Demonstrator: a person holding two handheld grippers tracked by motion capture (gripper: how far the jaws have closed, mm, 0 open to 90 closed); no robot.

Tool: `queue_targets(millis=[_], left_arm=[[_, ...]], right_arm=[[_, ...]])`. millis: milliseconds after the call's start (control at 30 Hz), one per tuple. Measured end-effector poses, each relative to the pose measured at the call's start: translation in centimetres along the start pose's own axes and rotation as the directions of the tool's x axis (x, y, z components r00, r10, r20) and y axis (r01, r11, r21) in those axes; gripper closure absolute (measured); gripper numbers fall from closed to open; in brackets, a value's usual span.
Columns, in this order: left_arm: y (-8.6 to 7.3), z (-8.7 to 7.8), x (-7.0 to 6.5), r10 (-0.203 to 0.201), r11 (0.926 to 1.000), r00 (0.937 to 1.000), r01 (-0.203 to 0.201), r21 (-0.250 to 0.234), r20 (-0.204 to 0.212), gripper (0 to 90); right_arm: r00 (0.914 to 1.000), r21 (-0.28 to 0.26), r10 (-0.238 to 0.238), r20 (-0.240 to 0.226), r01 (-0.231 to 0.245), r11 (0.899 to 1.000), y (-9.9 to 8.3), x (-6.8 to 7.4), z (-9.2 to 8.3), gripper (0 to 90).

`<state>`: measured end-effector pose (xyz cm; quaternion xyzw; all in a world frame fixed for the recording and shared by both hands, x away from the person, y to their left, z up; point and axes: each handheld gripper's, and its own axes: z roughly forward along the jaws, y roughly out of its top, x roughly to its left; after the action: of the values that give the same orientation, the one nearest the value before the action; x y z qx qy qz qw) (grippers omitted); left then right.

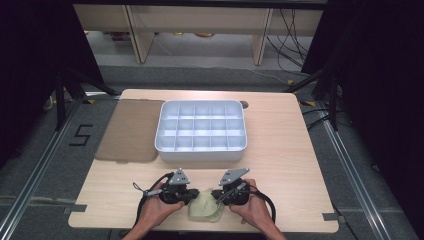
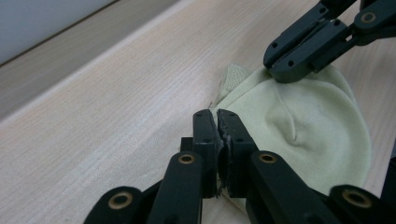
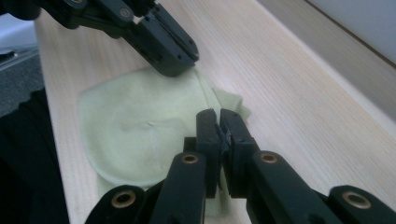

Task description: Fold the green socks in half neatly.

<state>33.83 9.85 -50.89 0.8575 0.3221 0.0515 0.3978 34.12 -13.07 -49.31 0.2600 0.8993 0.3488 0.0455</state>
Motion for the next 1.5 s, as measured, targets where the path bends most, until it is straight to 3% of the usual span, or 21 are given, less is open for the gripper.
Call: queue_targets(millis=[67, 100, 367, 500, 533, 733, 800, 933, 1000, 1167, 1200, 1233, 1333, 1367, 1500], left_arm=[[0.0, 0.0, 0.0, 0.001, 1.0000, 1.0000, -0.001, 0.000, -0.001, 85.9], [0.0, 0.1, -0.1, -0.012, 0.9998, 0.9999, 0.012, -0.017, -0.001, 86.1], [-0.1, 0.0, 0.1, 0.008, 1.0000, 0.9999, -0.008, -0.006, -0.015, 85.4], [-0.1, -0.4, 0.0, 0.004, 0.9998, 1.0000, -0.004, -0.019, -0.006, 83.8], [-0.1, -0.6, -0.2, -0.018, 0.9995, 0.9998, 0.018, -0.027, -0.003, 83.5], [-0.4, -1.6, -1.3, -0.012, 0.9984, 0.9995, 0.014, -0.055, 0.029, 81.7], [-0.7, -1.9, -2.0, -0.012, 0.9977, 0.9989, 0.015, -0.066, 0.045, 81.7], [-1.0, -2.2, -2.9, 0.027, 0.9985, 0.9975, -0.023, -0.049, 0.065, 81.6], [-1.1, -2.2, -3.1, 0.014, 0.9988, 0.9977, -0.010, -0.049, 0.066, 81.8], [-1.9, -2.2, -3.6, 0.027, 0.9993, 0.9973, -0.025, -0.028, 0.068, 81.8], [-2.1, -2.1, -3.8, 0.003, 0.9997, 0.9973, -0.001, -0.026, 0.073, 81.7], [-2.3, -2.1, -3.8, 0.024, 0.9996, 0.9970, -0.022, -0.018, 0.073, 81.7], [-2.4, -2.1, -4.0, 0.023, 0.9996, 0.9969, -0.022, -0.018, 0.075, 81.8], [-2.3, -2.1, -3.9, 0.035, 0.9993, 0.9970, -0.034, -0.013, 0.070, 81.8], [-2.6, -1.9, -3.9, 0.014, 0.9999, 0.9985, -0.014, 0.002, 0.052, 81.6]], right_arm=[[0.9998, -0.007, -0.015, 0.015, 0.015, 1.000, -0.2, -0.2, 0.3, 87.4], [0.9999, 0.002, 0.005, 0.013, -0.005, 1.000, -0.3, -0.2, 0.3, 87.4], [0.9998, 0.016, -0.007, 0.016, 0.007, 1.000, -0.4, -0.2, 0.1, 87.4], [0.9998, -0.009, -0.002, 0.021, 0.002, 1.000, -0.5, -0.1, 0.0, 86.8], [0.9998, 0.002, 0.014, 0.016, -0.014, 1.000, -0.5, -0.1, -0.1, 86.5], [1.0000, -0.039, -0.009, 0.005, 0.009, 0.999, -0.5, 0.1, -0.6, 86.2], [0.9999, -0.025, -0.013, 0.003, 0.013, 1.000, -0.5, 0.2, -0.9, 86.0], [1.0000, -0.040, 0.001, 0.005, -0.001, 0.999, -0.8, 0.3, -1.0, 86.0], [1.0000, -0.031, 0.001, 0.008, -0.001, 1.000, -0.8, 0.2, -1.2, 86.0], [1.0000, -0.046, 0.006, -0.008, -0.006, 0.999, -0.9, 0.4, -1.7, 86.1], [0.9999, -0.045, 0.003, -0.017, -0.003, 0.999, -0.9, 0.6, -1.7, 86.1], [0.9999, -0.042, -0.002, -0.015, 0.001, 0.999, -0.9, 0.6, -1.7, 86.1], [0.9992, -0.046, -0.019, -0.034, 0.018, 0.999, -0.9, 0.9, -1.7, 86.2], [0.9994, -0.036, -0.017, -0.030, 0.015, 0.999, -0.9, 1.0, -1.6, 86.2], [0.9991, 0.000, -0.021, -0.037, 0.021, 1.000, -1.1, 1.3, -1.1, 86.2]])
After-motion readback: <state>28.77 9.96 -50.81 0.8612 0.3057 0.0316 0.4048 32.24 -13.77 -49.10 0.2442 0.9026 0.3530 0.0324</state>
